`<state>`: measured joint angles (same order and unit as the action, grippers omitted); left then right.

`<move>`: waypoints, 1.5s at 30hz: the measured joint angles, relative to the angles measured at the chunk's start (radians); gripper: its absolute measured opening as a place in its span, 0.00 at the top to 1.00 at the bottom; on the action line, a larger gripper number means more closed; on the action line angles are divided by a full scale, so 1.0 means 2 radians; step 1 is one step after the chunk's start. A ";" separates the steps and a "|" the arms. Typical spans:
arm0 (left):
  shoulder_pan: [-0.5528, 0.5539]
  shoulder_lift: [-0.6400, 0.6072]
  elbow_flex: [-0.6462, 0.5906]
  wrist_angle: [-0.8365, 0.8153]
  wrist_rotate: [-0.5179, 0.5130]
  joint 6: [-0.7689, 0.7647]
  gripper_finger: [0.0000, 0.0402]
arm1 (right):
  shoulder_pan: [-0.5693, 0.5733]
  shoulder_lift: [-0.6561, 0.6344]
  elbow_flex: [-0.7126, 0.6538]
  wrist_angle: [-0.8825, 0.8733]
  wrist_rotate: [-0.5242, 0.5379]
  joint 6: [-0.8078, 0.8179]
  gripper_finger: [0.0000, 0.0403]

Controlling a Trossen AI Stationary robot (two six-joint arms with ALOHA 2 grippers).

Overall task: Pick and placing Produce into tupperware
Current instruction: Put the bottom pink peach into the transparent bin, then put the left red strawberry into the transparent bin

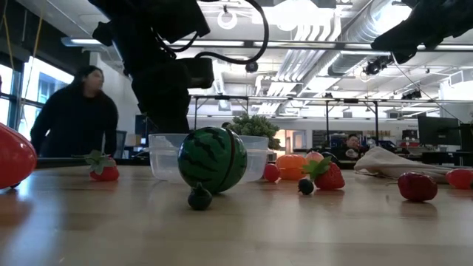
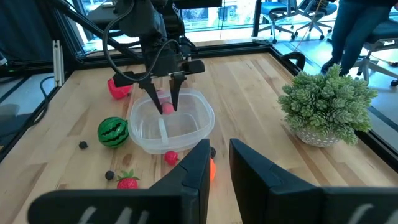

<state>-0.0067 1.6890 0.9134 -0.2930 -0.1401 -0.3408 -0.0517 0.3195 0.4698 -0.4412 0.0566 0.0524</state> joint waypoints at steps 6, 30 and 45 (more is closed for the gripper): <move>0.000 0.000 0.000 -0.004 -0.004 0.012 0.46 | 0.000 0.000 0.000 0.000 0.000 0.000 0.87; 0.000 -0.037 0.136 -0.263 -0.044 -0.147 0.40 | 0.000 0.000 0.000 0.000 0.000 0.000 0.87; 0.000 -0.113 0.138 -0.506 0.021 -0.550 0.40 | 0.000 0.000 0.000 -0.001 0.000 0.000 0.87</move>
<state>-0.0067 1.4622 1.1901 -1.3048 -0.0977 -1.4407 -0.0519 0.3195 0.4698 -0.4431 0.0566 0.0525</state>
